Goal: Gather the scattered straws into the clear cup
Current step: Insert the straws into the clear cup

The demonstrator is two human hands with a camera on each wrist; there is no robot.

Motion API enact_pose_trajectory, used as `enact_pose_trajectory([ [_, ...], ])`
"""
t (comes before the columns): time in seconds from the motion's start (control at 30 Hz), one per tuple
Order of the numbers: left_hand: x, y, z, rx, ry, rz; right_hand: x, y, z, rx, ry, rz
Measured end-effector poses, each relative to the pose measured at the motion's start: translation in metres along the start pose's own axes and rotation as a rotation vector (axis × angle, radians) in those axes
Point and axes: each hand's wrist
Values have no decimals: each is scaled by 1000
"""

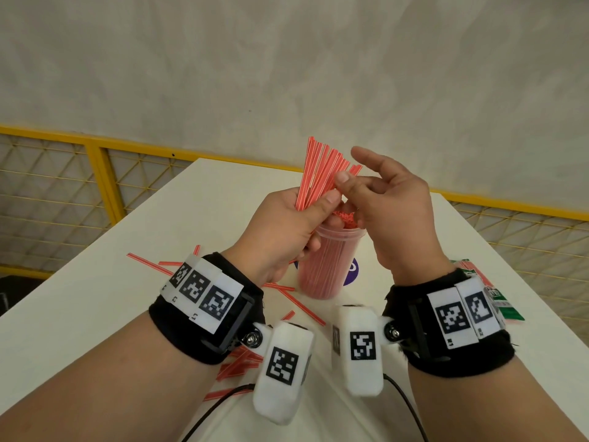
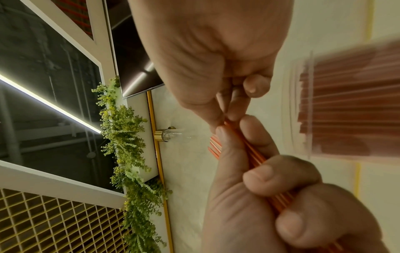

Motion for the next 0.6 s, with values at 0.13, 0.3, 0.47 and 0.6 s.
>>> enact_pose_trajectory([
  [0.13,0,-1,0,-22,-1,0,-1,1,-1,-105,-29,4],
  [0.3,1,-2,-1,-41,-13,-6,-2,3,-4,-160,-22,-9],
  [0.47,2,-2,-3,-35,-16,-8,-3,4,-5,-188,-17,-12],
  [0.6,3,-2,-4,-88,-43,-74,-7,7,-5,-253,3,-95],
])
Point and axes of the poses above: each hand's wrist, its own x-axis away from the middle knuckle, its own y-axis out of the back of the hand, z = x × y, and after that the axes turned 11 degrees about x, right-handed
